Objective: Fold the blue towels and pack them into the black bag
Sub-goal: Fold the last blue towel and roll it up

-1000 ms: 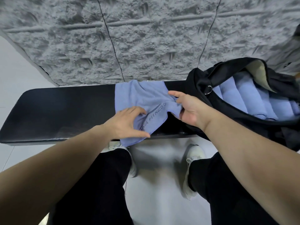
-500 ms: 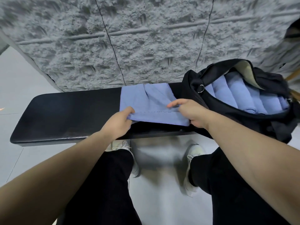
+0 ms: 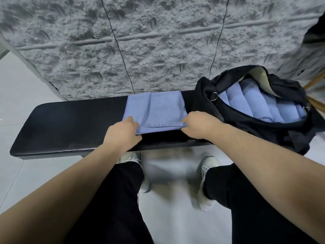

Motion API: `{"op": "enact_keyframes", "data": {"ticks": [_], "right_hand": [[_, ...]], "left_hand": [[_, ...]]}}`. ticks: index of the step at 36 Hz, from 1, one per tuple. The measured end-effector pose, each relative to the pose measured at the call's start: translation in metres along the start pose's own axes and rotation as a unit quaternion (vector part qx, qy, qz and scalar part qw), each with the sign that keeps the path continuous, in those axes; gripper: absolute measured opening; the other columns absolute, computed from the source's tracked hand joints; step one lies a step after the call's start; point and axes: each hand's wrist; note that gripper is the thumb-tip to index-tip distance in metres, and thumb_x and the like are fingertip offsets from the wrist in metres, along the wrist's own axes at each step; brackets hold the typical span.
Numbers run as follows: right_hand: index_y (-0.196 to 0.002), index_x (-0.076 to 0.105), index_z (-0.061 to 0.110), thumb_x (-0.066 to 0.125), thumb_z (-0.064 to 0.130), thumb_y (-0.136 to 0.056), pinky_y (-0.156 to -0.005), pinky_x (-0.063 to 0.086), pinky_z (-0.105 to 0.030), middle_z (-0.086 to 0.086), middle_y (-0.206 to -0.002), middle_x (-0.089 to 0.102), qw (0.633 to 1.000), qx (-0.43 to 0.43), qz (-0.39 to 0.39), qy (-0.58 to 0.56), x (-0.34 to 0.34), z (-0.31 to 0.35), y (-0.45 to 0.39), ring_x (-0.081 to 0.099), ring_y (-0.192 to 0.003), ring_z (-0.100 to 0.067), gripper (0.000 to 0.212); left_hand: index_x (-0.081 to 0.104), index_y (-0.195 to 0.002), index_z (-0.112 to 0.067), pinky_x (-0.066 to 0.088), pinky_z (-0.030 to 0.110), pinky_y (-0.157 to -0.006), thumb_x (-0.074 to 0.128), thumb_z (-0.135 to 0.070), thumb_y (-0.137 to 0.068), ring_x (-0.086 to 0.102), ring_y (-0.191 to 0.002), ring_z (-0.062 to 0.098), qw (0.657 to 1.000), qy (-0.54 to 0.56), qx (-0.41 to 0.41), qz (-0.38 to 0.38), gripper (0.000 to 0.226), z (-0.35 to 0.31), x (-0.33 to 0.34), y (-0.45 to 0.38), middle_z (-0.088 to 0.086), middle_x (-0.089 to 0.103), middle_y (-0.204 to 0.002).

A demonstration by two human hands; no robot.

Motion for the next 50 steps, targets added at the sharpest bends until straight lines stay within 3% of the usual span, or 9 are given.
{"op": "enact_keyframes", "data": {"ticks": [6,13,16,20,26,32,37,46,50], "right_hand": [[-0.090,0.058,0.014,0.053,0.037,-0.095,-0.073,0.043,-0.037,-0.003,-0.095,0.037,0.999,0.011,-0.039,0.011,-0.003,-0.003,0.003,0.048,-0.079,-0.029,0.024],[-0.081,0.059,0.017,0.074,0.063,-0.073,-0.080,0.040,-0.038,-0.002,-0.105,0.039,0.985,-0.086,-0.143,0.051,0.003,-0.010,0.001,0.040,-0.092,-0.024,0.049],[-0.095,0.069,0.012,0.074,0.036,-0.081,-0.085,0.035,-0.036,-0.002,-0.123,0.050,0.974,-0.147,-0.153,0.078,0.007,-0.014,0.000,0.045,-0.109,-0.027,0.028],[-0.078,0.048,0.016,0.052,-0.003,-0.079,-0.072,0.041,-0.040,-0.002,-0.088,0.052,0.983,-0.149,-0.104,-0.011,0.006,-0.010,0.006,0.052,-0.085,-0.029,0.020],[-0.086,0.042,0.022,0.043,-0.007,-0.077,-0.061,0.038,-0.034,0.002,-0.077,0.047,0.982,-0.135,-0.104,-0.086,0.004,-0.013,0.014,0.049,-0.077,-0.029,0.031],[-0.119,0.048,0.026,0.052,0.014,-0.088,-0.058,0.032,-0.027,0.008,-0.079,0.050,0.987,-0.143,-0.034,-0.070,0.010,-0.004,0.018,0.048,-0.079,-0.023,0.033],[-0.122,0.053,0.036,0.063,0.042,-0.083,-0.070,0.047,-0.032,0.011,-0.096,0.065,0.988,-0.151,-0.030,-0.026,0.015,-0.005,0.016,0.055,-0.083,-0.013,0.041],[-0.093,0.060,0.017,0.054,0.021,-0.090,-0.070,0.035,-0.032,0.002,-0.100,0.052,0.990,-0.129,-0.036,0.033,0.014,-0.010,0.013,0.053,-0.082,-0.027,0.008],[-0.097,0.049,0.019,0.050,0.015,-0.087,-0.056,0.027,-0.033,0.005,-0.072,0.044,0.991,-0.120,-0.039,0.053,0.013,-0.008,0.017,0.047,-0.076,-0.029,0.011]], "left_hand": [[0.045,-0.070,-0.011,0.036,0.036,-0.059,0.056,-0.009,-0.082,0.049,-0.073,0.030,0.995,0.084,0.020,-0.049,0.016,0.014,0.005,-0.001,0.002,0.044,-0.071],[0.037,-0.075,-0.013,0.031,0.033,-0.053,0.044,0.007,-0.079,0.041,-0.062,0.024,0.989,0.131,-0.001,-0.072,0.022,0.007,-0.005,0.007,0.001,0.041,-0.069],[0.037,-0.085,-0.015,0.034,0.033,-0.053,0.045,0.002,-0.079,0.043,-0.062,0.025,0.984,0.171,-0.018,-0.054,0.020,0.005,-0.009,0.013,0.003,0.047,-0.069],[0.043,-0.095,-0.020,0.037,0.034,-0.055,0.056,-0.022,-0.085,0.053,-0.066,0.030,0.988,0.135,0.012,-0.069,0.016,0.003,-0.014,0.019,-0.001,0.053,-0.067],[0.052,-0.122,-0.037,0.044,0.030,-0.070,0.064,-0.071,-0.074,0.063,-0.087,0.024,0.999,-0.001,-0.021,0.026,0.060,-0.004,-0.016,0.023,-0.004,0.067,-0.097],[0.055,-0.083,-0.019,0.038,0.030,-0.064,0.057,-0.022,-0.082,0.049,-0.076,0.023,0.998,-0.053,-0.024,0.028,0.004,0.002,-0.001,0.022,-0.004,0.048,-0.086],[0.033,-0.066,-0.015,0.030,0.030,-0.055,0.050,0.003,-0.078,0.041,-0.067,0.024,0.999,0.035,0.022,0.021,0.028,0.005,-0.002,0.016,-0.002,0.038,-0.070],[0.036,-0.089,-0.014,0.031,0.034,-0.052,0.045,-0.001,-0.078,0.043,-0.058,0.029,0.999,0.045,0.016,0.017,0.019,-0.005,-0.008,0.021,0.007,0.048,-0.068],[0.037,-0.085,-0.018,0.036,0.034,-0.052,0.053,-0.019,-0.082,0.050,-0.062,0.029,0.997,0.070,0.019,-0.006,0.016,-0.005,-0.010,0.025,0.002,0.050,-0.066]]}}
Point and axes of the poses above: each hand's wrist, its own y-axis away from the middle knuckle, its own x-axis out of the palm, z = x × y
